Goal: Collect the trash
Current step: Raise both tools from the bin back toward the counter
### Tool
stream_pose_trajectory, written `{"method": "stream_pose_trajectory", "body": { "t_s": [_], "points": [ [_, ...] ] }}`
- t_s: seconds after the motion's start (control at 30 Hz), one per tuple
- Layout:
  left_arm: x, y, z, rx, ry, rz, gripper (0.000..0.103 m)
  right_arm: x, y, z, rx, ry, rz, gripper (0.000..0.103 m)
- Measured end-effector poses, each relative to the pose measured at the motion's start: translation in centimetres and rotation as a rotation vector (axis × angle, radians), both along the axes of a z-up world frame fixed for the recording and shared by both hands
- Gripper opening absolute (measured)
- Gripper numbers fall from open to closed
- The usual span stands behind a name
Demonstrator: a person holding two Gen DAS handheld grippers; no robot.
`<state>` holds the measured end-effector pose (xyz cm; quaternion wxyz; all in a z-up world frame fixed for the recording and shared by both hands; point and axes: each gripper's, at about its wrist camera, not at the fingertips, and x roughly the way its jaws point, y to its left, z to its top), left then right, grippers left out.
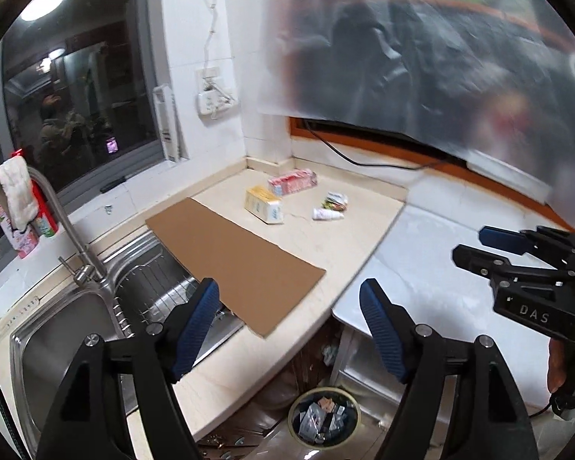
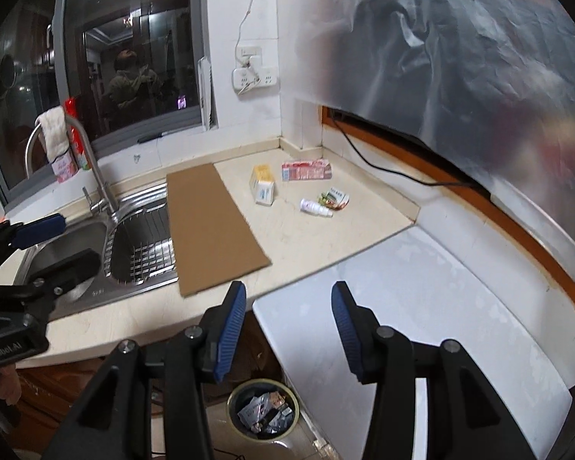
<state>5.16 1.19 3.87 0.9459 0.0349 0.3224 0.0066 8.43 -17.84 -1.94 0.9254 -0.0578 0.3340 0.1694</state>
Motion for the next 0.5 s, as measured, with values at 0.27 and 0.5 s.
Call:
{"method": "stream_pose_trajectory", "body": {
  "t_s": [0.27, 0.5],
  "points": [
    [2.5, 1.5, 2.5, 0.044, 0.018, 0.047, 0.075, 2.0, 0.3, 1.5, -0.009, -0.011, 0.033, 0.048],
    [5.8, 2.8, 3.6, 0.047, 0.041, 0.052, 0.08, 4.5, 1.1, 2.8, -0.019, -0.014, 0.041, 0.048]
  ]
}}
